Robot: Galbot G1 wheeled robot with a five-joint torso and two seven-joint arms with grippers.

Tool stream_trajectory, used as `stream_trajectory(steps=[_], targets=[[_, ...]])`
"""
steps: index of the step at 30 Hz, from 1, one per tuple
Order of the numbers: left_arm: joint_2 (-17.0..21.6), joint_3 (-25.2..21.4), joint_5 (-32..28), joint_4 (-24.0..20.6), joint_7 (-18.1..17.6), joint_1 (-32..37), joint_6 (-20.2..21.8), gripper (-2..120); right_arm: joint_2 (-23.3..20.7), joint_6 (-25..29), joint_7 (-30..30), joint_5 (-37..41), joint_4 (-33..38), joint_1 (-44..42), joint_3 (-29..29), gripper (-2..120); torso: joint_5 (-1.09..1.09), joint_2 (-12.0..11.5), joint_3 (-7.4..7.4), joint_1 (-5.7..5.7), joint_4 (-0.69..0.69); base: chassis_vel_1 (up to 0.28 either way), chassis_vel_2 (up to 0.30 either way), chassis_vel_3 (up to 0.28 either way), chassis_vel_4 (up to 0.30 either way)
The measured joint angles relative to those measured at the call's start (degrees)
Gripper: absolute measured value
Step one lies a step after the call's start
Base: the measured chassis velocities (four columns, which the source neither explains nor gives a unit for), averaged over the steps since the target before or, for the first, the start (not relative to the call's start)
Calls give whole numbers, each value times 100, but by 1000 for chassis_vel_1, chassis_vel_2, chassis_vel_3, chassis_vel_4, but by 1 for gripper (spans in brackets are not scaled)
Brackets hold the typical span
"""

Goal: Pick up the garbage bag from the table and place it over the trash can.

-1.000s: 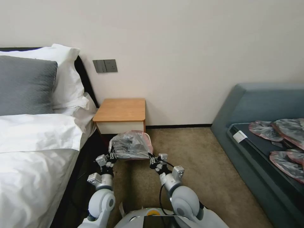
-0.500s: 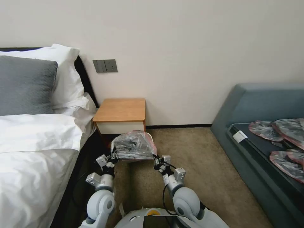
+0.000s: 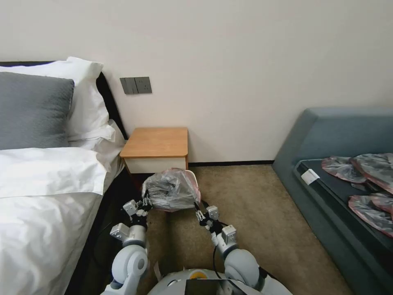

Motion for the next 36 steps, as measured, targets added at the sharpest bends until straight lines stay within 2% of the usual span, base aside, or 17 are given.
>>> stream_trajectory(steps=[2,3,5,7,10,13,18,20,22,23,26,28,29,30,31,34,36], targets=[[1,-3,47,45,11,-25,-6,11,-27,87,-94,-616,141,-198,130,60,0,0,0,0,0,0,0,0,0],[1,-3,47,45,11,-25,-6,11,-27,87,-94,-616,141,-198,130,60,0,0,0,0,0,0,0,0,0],[16,-22,115,123,28,-47,-27,11,-54,143,-200,-977,378,-405,287,72,0,0,0,0,-1,0,0,0,0],[23,-26,148,153,40,-52,-40,11,-68,163,-240,-1051,493,-497,333,76,-1,0,0,0,-1,0,0,0,0],[55,-15,274,223,123,-61,-112,11,-103,253,-342,-1054,850,-647,420,90,-1,0,0,0,-1,0,0,0,0],[79,9,445,272,246,-65,-205,11,-139,345,-426,-953,898,-478,496,98,1,0,0,0,-2,0,0,0,0],[116,55,672,316,448,-60,-379,11,-398,455,-705,-858,680,80,599,100,2,0,1,0,2,0,0,0,0],[136,99,690,314,537,-66,-406,11,-697,396,-852,-588,555,438,530,100,0,0,1,0,-3,0,0,0,0],[135,104,690,305,646,-64,-456,11,-992,164,-893,-71,455,941,378,100,1,0,1,0,0,0,0,0,0],[135,104,690,305,646,-64,-456,11,-992,164,-893,-71,455,941,378,100,1,0,1,0,0,0,0,0,0],[129,82,691,306,882,-59,-619,11,-1454,-417,-906,1114,390,1801,133,100,1,0,1,0,1,0,0,0,0],[129,78,690,307,909,-58,-635,11,-1519,-523,-906,1332,389,1925,108,100,1,0,1,0,1,0,0,0,0],[125,56,689,329,1035,-60,-740,11,-1745,-909,-926,2140,375,2306,26,100,0,0,1,0,0,0,0,0,0],[122,48,688,341,1097,-60,-793,11,-1833,-1082,-922,2583,354,2503,-11,100,0,0,1,0,0,0,0,0,0],[122,48,688,341,1097,-60,-793,11,-1833,-1082,-922,2583,354,2503,-11,100,0,0,1,0,0,0,0,0,0],[92,43,689,356,1197,-60,-886,11,-1886,-1402,-840,3406,307,2832,-82,100,1,0,1,0,0,0,0,0,0],[88,43,689,357,1210,-60,-897,11,-1888,-1454,-821,3509,304,2890,-102,100,0,0,1,0,0,0,0,0,0]])
